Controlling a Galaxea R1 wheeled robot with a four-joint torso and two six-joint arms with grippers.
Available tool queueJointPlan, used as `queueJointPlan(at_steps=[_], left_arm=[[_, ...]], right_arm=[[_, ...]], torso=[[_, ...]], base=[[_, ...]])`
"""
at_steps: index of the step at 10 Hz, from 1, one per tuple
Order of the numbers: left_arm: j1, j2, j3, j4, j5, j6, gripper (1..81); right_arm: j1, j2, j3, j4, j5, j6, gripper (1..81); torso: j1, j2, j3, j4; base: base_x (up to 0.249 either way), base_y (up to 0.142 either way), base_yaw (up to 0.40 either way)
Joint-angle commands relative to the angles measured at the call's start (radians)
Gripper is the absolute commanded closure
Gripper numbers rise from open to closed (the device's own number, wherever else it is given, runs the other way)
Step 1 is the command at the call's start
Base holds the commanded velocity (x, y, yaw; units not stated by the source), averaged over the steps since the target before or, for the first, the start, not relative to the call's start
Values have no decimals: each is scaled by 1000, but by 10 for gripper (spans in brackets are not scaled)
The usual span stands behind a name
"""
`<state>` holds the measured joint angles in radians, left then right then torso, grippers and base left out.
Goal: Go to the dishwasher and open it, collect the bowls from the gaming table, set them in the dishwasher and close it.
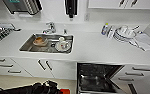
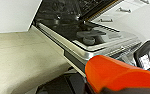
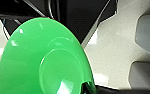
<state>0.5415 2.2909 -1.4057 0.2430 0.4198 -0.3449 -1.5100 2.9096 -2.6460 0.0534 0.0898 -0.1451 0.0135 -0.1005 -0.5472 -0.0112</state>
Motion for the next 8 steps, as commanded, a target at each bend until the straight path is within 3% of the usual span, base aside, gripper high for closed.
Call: queueJointPlan(at_steps=[1, 3, 5, 7, 8], left_arm=[[-255, 147, 21, 33, 257, -144, 811], [-318, 254, -15, 44, 278, -172, 811], [-332, 352, -78, 64, 255, -194, 811], [-326, 428, -125, 70, 120, -192, 811], [-327, 478, -163, 71, 88, -192, 811]], right_arm=[[-19, -10, 0, 5, -79, 1, 811], [-19, -13, -5, 5, -78, 2, 811], [-13, -11, -2, 5, -78, 1, 811], [-8, -11, 2, 5, -78, 1, 811], [-7, -13, 2, 6, -78, 1, 811]], torso=[[0, 0, 0, 0], [0, 0, 0, 0], [0, 0, -1, 0], [0, 1, -1, 0], [0, 1, -1, 0]], base=[[0, 0, 0], [0, 0, 0], [0, 0, 0], [0, 0, 0], [0, 0, 0]])
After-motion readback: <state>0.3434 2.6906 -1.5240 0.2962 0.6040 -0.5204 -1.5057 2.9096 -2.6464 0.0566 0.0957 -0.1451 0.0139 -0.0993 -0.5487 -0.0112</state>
